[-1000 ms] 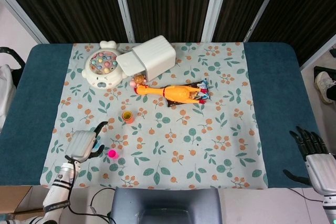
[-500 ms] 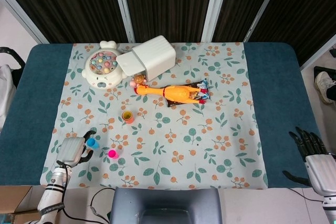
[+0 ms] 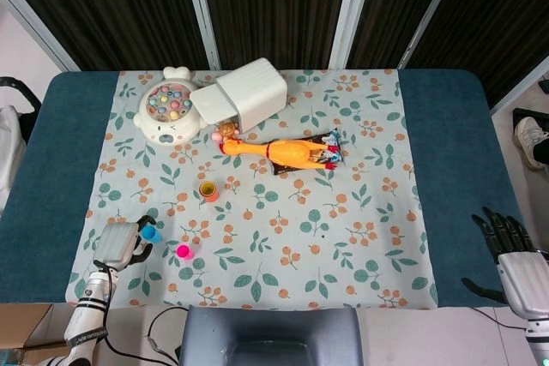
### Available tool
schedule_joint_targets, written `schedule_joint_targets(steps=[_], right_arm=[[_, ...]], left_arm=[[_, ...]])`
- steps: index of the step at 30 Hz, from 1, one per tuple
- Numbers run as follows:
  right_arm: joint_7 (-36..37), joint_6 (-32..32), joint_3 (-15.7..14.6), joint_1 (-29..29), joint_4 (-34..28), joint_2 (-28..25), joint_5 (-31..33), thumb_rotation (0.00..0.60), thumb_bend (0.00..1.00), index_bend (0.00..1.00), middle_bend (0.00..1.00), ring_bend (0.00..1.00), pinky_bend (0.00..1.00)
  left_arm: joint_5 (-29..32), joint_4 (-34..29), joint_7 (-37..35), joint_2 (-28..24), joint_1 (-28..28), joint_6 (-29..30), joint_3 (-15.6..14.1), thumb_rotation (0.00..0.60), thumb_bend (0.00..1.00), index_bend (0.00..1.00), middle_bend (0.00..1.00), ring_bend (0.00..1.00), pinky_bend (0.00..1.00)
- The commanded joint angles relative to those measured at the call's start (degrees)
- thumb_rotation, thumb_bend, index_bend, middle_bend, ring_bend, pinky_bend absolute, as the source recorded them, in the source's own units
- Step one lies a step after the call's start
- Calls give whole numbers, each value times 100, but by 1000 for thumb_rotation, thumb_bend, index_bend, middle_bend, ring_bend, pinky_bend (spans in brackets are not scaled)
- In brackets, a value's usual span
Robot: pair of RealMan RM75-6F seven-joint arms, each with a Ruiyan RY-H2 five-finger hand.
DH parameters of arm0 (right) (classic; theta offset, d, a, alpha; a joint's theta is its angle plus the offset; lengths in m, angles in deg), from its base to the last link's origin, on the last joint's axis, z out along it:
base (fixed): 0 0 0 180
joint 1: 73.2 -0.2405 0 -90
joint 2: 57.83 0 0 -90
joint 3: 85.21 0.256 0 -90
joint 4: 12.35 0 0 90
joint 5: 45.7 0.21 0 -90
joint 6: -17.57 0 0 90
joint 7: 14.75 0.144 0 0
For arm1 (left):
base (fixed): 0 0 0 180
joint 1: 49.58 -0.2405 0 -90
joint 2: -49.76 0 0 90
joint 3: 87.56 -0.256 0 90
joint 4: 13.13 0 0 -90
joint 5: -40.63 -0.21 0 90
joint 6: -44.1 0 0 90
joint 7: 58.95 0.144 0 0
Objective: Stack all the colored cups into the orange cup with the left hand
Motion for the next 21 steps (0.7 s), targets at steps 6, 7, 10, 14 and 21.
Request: schedule_joint_targets(steps=[6, 7, 10, 14, 21], right_arm=[[-32, -18, -10, -2, -8, 0, -4, 600, 205, 0, 0, 0, 0], [-29, -20, -14, -3, -8, -3, -10, 600, 205, 0, 0, 0, 0], [-16, 0, -14, 4, -10, -3, -20, 600, 205, 0, 0, 0, 0], [-6, 4, -18, 7, -5, -6, -28, 600, 205, 0, 0, 0, 0], [0, 7, -16, 9, -3, -7, -24, 600, 205, 0, 0, 0, 0]], left_arm=[[39, 86, -16, 57, 3, -124, 97, 600, 350, 389, 1000, 1000, 1000], [46, 96, -17, 64, 4, -133, 112, 600, 349, 397, 1000, 1000, 1000], [56, 125, -8, 86, 6, -169, 137, 600, 347, 426, 1000, 1000, 1000], [70, 157, 11, 114, 9, -195, 178, 600, 345, 446, 1000, 1000, 1000], [88, 216, 47, 148, 8, -214, 236, 600, 345, 488, 1000, 1000, 1000]])
